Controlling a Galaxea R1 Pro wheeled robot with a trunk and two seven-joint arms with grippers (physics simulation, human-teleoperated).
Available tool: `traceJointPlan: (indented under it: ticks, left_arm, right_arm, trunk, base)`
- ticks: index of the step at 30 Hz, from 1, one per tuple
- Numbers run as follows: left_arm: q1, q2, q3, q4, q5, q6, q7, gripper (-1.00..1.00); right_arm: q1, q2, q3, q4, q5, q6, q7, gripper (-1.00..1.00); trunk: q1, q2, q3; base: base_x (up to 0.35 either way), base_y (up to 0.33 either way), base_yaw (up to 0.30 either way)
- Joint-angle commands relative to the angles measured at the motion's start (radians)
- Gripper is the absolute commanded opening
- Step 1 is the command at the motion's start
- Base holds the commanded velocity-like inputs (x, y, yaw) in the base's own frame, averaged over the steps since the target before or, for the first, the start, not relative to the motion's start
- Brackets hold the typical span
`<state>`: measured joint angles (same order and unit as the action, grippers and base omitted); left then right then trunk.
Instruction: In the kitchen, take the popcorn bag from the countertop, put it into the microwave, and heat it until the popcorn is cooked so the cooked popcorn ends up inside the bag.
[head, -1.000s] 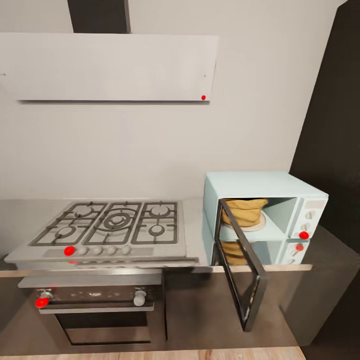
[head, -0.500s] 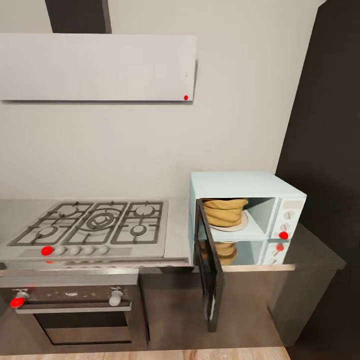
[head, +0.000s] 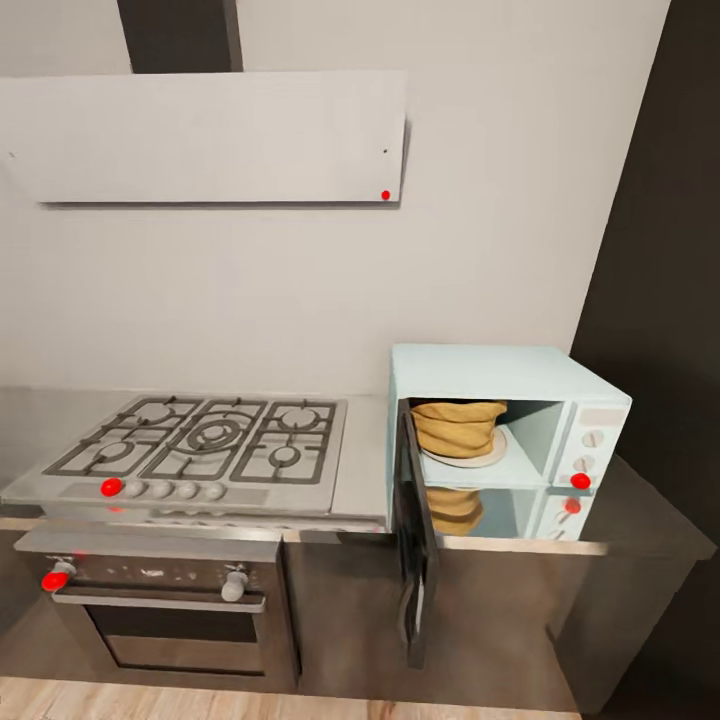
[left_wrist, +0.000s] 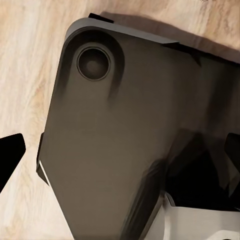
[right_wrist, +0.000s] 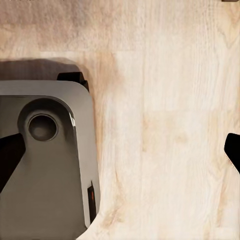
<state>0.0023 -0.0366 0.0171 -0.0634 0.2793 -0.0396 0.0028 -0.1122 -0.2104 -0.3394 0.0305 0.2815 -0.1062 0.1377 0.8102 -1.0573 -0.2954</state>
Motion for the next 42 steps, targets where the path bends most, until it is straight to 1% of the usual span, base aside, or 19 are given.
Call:
traceJointPlan:
  ticks: [1, 15, 19, 21, 22, 23, 24, 26, 27, 29, 30, 31, 32, 33, 34, 37, 38, 39, 42]
  left_arm:
    - [0.000, 0.000, 0.001, -0.001, 0.004, -0.002, 0.000, 1.00]
    - [0.001, -0.001, 0.001, -0.001, 0.003, -0.002, 0.000, 1.00]
    - [0.001, -0.001, -0.008, -0.002, -0.004, -0.002, -0.002, 1.00]
    - [0.000, 0.009, -0.008, -0.110, -0.008, 0.014, -0.003, 1.00]
    - [0.001, 0.010, -0.008, -0.180, -0.009, 0.038, -0.004, 1.00]
    - [0.000, 0.011, -0.008, -0.293, -0.010, 0.120, -0.004, 1.00]
    - [0.000, 0.013, -0.011, -0.584, -0.011, 0.362, -0.001, 1.00]
    - [0.000, 0.014, -0.011, -0.695, -0.011, 0.419, -0.001, 1.00]
    - [0.000, 0.015, -0.011, -0.794, -0.011, 0.457, -0.002, 1.00]
    - [0.001, 0.015, -0.010, -0.896, -0.010, 0.512, -0.001, 1.00]
    - [0.000, 0.015, -0.010, -0.969, -0.010, 0.556, -0.001, 1.00]
    - [0.000, 0.015, -0.010, -1.016, -0.010, 0.585, -0.001, 1.00]
    - [0.000, 0.015, -0.010, -1.109, -0.010, 0.640, -0.001, 1.00]
    - [0.000, 0.014, -0.009, -1.172, -0.009, 0.677, -0.001, 1.00]
    - [0.000, 0.014, -0.009, -1.191, -0.009, 0.688, -0.001, 1.00]
    - [-0.001, 0.014, -0.009, -1.343, -0.009, 0.779, -0.003, 1.00]
    - [-0.002, 0.014, -0.009, -1.355, -0.009, 0.786, -0.003, 1.00]
    - [-0.003, 0.014, -0.009, -1.387, -0.009, 0.802, -0.005, 1.00]
    - [-0.022, 0.011, -0.009, -1.407, -0.005, 0.814, -0.008, 1.00]
  right_arm:
    - [-0.001, 0.000, -0.009, 0.003, 0.008, -0.006, 0.002, 1.00]
    - [-0.001, -0.001, -0.007, 0.003, 0.008, -0.008, 0.002, 1.00]
    - [-0.001, 0.000, -0.007, 0.003, 0.008, -0.008, 0.002, 1.00]
    - [-0.001, 0.000, -0.007, 0.003, 0.008, -0.009, 0.002, 1.00]
    - [-0.001, 0.000, -0.007, 0.003, 0.008, -0.009, 0.002, 1.00]
    - [-0.001, 0.000, -0.007, 0.003, 0.008, -0.009, 0.002, 1.00]
    - [-0.001, -0.001, -0.007, 0.003, 0.008, -0.009, 0.002, 1.00]
    - [-0.001, -0.001, -0.007, 0.003, 0.008, -0.009, 0.002, 1.00]
    - [-0.001, -0.001, -0.007, 0.003, 0.008, -0.010, 0.002, 1.00]
    - [-0.001, 0.000, -0.006, 0.003, 0.008, -0.013, 0.002, 1.00]
    - [-0.001, 0.000, -0.006, 0.003, 0.008, -0.014, 0.002, 1.00]
    - [-0.001, 0.000, -0.006, 0.003, 0.008, -0.014, 0.002, 1.00]
    - [-0.001, 0.000, -0.006, 0.003, 0.008, -0.015, 0.002, 1.00]
    - [-0.001, 0.000, -0.006, 0.003, 0.008, -0.015, 0.002, 1.00]
    - [-0.001, 0.000, -0.006, 0.003, 0.008, -0.015, 0.002, 1.00]
    - [-0.001, 0.000, -0.006, 0.003, 0.009, -0.015, 0.002, 1.00]
    - [-0.001, 0.000, -0.006, 0.003, 0.010, -0.015, 0.002, 1.00]
    - [-0.001, 0.000, -0.006, 0.003, 0.010, -0.015, 0.002, 1.00]
    - [-0.001, 0.000, -0.006, 0.003, 0.010, -0.015, 0.002, 1.00]
  trunk:
    - [0.000, -0.001, -0.001]
    - [0.000, -0.001, -0.001]
    - [0.000, -0.001, -0.001]
    - [0.000, -0.001, -0.001]
    - [0.000, -0.001, -0.001]
    - [0.000, -0.001, -0.001]
    - [0.000, -0.001, -0.001]
    - [0.000, -0.001, -0.001]
    - [0.000, -0.001, -0.001]
    - [0.000, -0.001, -0.001]
    - [0.000, -0.001, -0.001]
    - [0.000, -0.001, -0.001]
    - [0.000, -0.001, -0.001]
    - [0.000, -0.001, -0.001]
    - [0.000, -0.001, -0.001]
    - [0.000, -0.001, -0.001]
    - [0.000, -0.001, -0.001]
    - [0.000, -0.001, -0.001]
    - [0.000, -0.001, -0.001]
  base:
    - [0.000, -0.001, 0.045]
    - [0.000, 0.000, 0.005]
    - [0.000, 0.000, 0.000]
    - [0.000, 0.000, 0.000]
    - [0.000, 0.000, 0.000]
    - [0.000, 0.000, 0.000]
    - [0.000, 0.000, 0.000]
    - [0.000, 0.000, 0.000]
    - [0.000, 0.000, 0.000]
    - [0.000, 0.000, 0.000]
    - [0.000, 0.000, 0.000]
    - [0.000, 0.000, 0.000]
    - [0.000, 0.000, 0.000]
    - [0.000, 0.000, 0.000]
    - [0.000, 0.000, 0.000]
    - [0.000, 0.000, 0.000]
    - [0.000, 0.000, 0.000]
    - [0.000, 0.000, 0.000]
    - [0.000, 0.000, 0.000]
